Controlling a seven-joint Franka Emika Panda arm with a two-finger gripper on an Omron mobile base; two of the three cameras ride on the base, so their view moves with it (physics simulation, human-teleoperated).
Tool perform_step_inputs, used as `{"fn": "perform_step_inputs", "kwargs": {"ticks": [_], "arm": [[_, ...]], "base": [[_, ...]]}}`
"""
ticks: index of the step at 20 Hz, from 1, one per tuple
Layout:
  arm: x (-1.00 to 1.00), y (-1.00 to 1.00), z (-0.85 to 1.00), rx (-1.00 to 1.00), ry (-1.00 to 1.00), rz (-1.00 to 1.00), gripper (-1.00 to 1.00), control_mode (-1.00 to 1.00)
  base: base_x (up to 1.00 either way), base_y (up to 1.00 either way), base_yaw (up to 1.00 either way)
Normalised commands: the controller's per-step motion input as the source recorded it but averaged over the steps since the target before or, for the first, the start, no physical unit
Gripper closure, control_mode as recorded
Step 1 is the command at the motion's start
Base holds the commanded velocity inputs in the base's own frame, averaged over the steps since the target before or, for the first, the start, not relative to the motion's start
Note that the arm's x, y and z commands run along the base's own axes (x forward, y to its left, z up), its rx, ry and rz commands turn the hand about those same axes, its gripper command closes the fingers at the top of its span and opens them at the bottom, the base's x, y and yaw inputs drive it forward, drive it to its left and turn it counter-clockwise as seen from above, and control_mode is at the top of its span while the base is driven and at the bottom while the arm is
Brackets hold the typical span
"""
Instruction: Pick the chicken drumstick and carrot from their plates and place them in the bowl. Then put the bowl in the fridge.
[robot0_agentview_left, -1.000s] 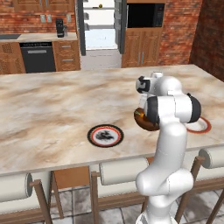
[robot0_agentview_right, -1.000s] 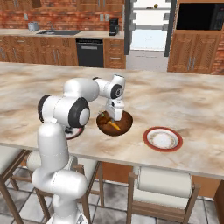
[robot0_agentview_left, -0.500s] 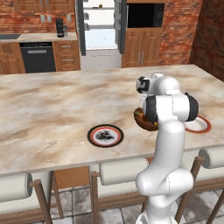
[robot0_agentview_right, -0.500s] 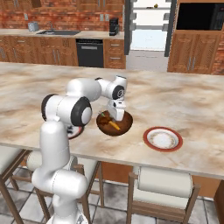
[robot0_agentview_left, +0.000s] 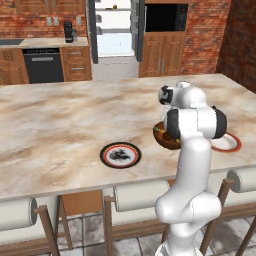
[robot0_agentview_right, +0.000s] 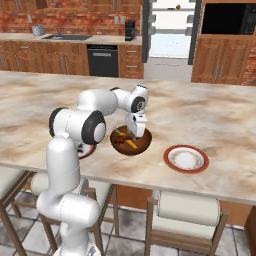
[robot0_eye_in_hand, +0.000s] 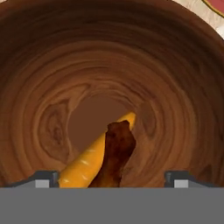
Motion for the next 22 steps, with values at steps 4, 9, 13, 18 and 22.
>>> {"fn": "perform_step_inputs", "kwargs": {"ticks": [4, 9, 13, 18, 22], "arm": [[-0.11, -0.08, 0.26, 0.00, -0.09, 0.00, -1.00, -1.00], [-0.40, -0.01, 0.17, 0.00, -0.11, 0.00, -1.00, -1.00], [-0.60, -0.08, -0.01, 0.00, -0.13, -0.02, -1.00, -1.00], [-0.61, -0.02, -0.08, 0.00, -0.21, -0.08, -1.00, -1.00], [-0.15, -0.03, -0.11, 0.00, -0.08, -0.07, -1.00, -1.00]], "base": [[0.00, 0.00, 0.00], [0.00, 0.00, 0.00], [0.00, 0.00, 0.00], [0.00, 0.00, 0.00], [0.00, 0.00, 0.00]]}}
